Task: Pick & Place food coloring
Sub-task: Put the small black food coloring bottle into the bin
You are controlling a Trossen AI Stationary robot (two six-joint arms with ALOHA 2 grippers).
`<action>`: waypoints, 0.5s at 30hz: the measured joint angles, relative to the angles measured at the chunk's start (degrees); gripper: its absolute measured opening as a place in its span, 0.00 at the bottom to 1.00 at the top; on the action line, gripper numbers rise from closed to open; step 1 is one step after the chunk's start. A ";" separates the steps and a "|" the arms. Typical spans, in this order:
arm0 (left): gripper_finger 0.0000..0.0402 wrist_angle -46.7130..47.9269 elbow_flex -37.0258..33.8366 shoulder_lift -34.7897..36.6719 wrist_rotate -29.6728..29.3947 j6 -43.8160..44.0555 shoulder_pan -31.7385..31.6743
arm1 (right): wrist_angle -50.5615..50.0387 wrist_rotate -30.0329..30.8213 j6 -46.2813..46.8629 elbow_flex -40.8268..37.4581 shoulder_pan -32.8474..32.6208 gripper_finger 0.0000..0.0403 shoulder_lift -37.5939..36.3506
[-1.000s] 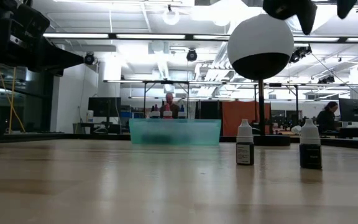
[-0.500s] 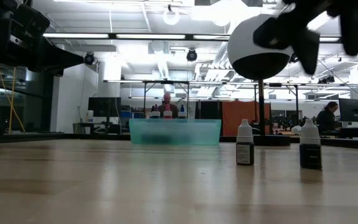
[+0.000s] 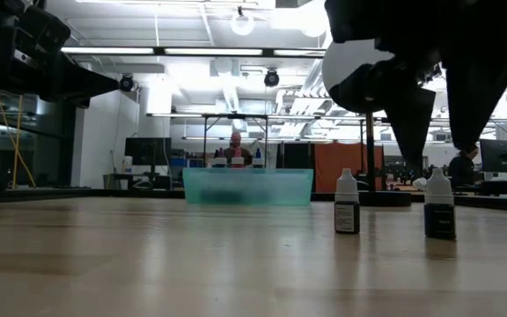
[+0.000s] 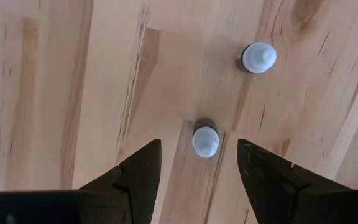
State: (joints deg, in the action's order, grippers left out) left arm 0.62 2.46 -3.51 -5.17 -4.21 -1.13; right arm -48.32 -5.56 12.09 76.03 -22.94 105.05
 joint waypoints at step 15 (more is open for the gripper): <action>0.00 0.01 0.00 -0.02 0.00 0.00 0.02 | -0.70 2.32 3.38 -0.01 -0.72 0.49 1.20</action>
State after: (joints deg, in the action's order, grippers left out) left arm 0.62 2.46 -3.53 -5.17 -4.21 -1.11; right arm -49.02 -3.25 15.48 76.02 -23.66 106.25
